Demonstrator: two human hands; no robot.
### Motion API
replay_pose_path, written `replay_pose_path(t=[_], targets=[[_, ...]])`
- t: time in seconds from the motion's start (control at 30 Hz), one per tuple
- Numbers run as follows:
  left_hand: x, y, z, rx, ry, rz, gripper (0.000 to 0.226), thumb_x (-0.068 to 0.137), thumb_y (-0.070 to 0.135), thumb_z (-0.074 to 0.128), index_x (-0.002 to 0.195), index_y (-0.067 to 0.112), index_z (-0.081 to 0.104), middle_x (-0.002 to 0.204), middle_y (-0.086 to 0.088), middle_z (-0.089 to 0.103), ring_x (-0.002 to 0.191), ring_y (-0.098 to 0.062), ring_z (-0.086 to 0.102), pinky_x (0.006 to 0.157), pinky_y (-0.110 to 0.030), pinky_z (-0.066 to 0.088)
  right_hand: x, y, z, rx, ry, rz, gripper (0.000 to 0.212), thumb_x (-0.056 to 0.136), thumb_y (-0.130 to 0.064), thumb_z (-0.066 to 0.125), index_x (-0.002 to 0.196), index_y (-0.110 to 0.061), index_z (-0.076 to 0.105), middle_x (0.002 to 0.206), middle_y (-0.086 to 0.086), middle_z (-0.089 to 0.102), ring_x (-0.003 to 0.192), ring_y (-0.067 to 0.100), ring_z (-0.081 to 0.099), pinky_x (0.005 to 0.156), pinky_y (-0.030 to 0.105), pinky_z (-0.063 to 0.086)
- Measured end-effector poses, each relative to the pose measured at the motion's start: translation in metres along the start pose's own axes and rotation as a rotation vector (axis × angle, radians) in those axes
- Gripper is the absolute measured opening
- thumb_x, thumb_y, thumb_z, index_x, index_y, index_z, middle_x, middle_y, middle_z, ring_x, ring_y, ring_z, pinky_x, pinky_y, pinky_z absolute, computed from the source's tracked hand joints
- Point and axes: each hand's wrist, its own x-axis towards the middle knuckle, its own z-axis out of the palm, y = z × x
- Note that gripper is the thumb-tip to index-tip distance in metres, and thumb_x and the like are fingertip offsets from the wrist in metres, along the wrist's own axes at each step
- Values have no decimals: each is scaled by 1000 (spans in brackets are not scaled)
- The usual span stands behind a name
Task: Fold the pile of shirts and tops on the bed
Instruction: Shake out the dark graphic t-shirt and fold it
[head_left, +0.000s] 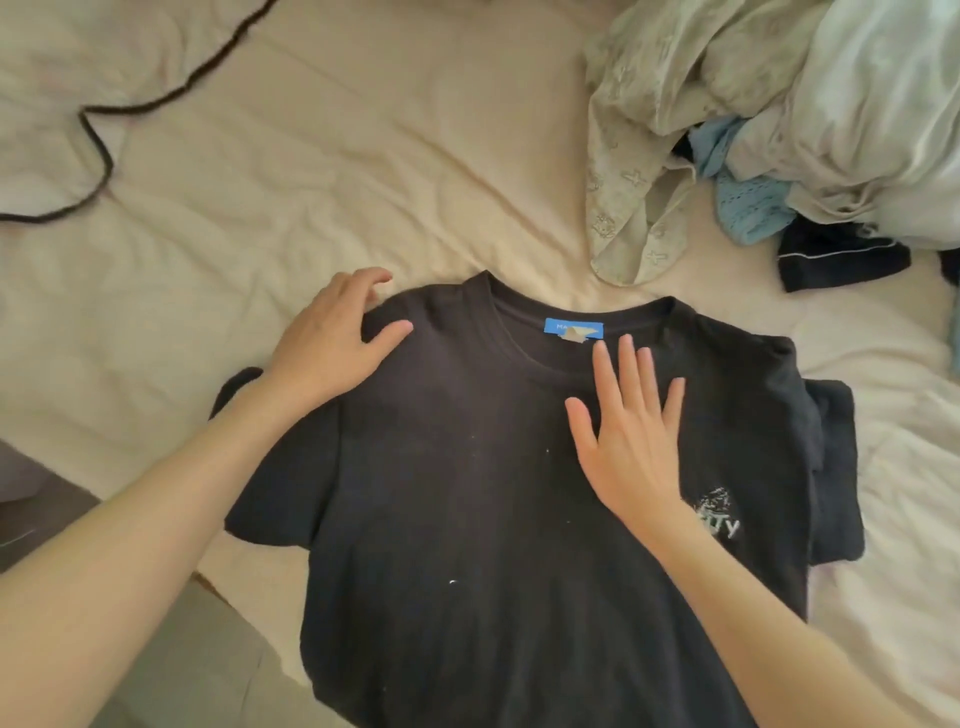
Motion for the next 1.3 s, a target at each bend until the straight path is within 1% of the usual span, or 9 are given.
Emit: replay_pose_path(t=[0.2,0.33,0.43,0.6,0.73,0.83,0.93,1.1,1.3], targets=[[-64,-74,-49,-299,133,-299,34,92,17,56,125,17,51,120,-3,54,99,-15,52,86,-25,40,-47,-130,7,82,-71,-378,56,94,-45,27,145,-20,32,152,8,32,141,29,27,112,57,18],[-101,-102,-48,-669,-34,-502,25,96,18,51,121,19,52,112,2,60,90,-8,61,66,-14,53,-76,-182,19,100,-142,-485,57,95,-47,25,147,-23,25,154,5,29,143,27,22,113,57,13],[-112,-99,-42,-997,-214,-630,24,92,30,53,110,18,60,92,7,71,78,-6,67,64,-21,54,-87,-190,31,116,-195,-392,60,95,-50,24,149,-22,19,155,4,26,143,26,20,113,57,15],[-117,-101,-33,-1050,-135,-683,24,97,29,48,97,11,63,78,4,67,74,-9,61,65,-25,47,-95,-188,44,129,-305,-365,64,95,-60,3,149,-27,6,157,-1,16,145,23,9,113,55,8],[-113,-105,-46,-1168,-284,-726,47,93,57,37,116,25,63,105,8,70,96,-8,65,75,-28,51,-93,-193,46,106,-360,-343,72,83,-67,-14,145,-30,-10,156,-7,-6,144,19,-11,114,50,-9],[-101,-100,-55,-1149,-297,-687,35,92,45,52,112,19,66,109,4,70,105,-11,62,80,-27,50,-90,-195,41,101,-403,-314,76,79,-67,-14,146,-32,-12,156,-10,-12,141,14,-20,113,46,-15],[-98,-95,-66,-1102,-76,-636,14,92,24,57,93,14,68,95,0,69,96,-14,63,78,-26,49,-90,-196,33,138,-445,-280,80,77,-66,-8,149,-32,-5,157,-11,-9,138,9,-21,113,42,-16],[-142,-98,-79,-1043,493,-573,13,92,22,58,82,15,63,83,1,66,74,-11,62,64,-25,54,-93,-204,24,323,-443,-177,66,91,-59,17,150,-33,3,156,-13,-7,141,7,-15,116,40,-13],[-155,-127,-59,-1117,75,-652,26,93,35,54,108,16,64,102,1,70,98,-13,65,85,-29,51,-95,-208,30,299,-405,-163,61,98,-49,29,150,-32,5,159,-8,-4,138,6,-18,114,40,-13]])
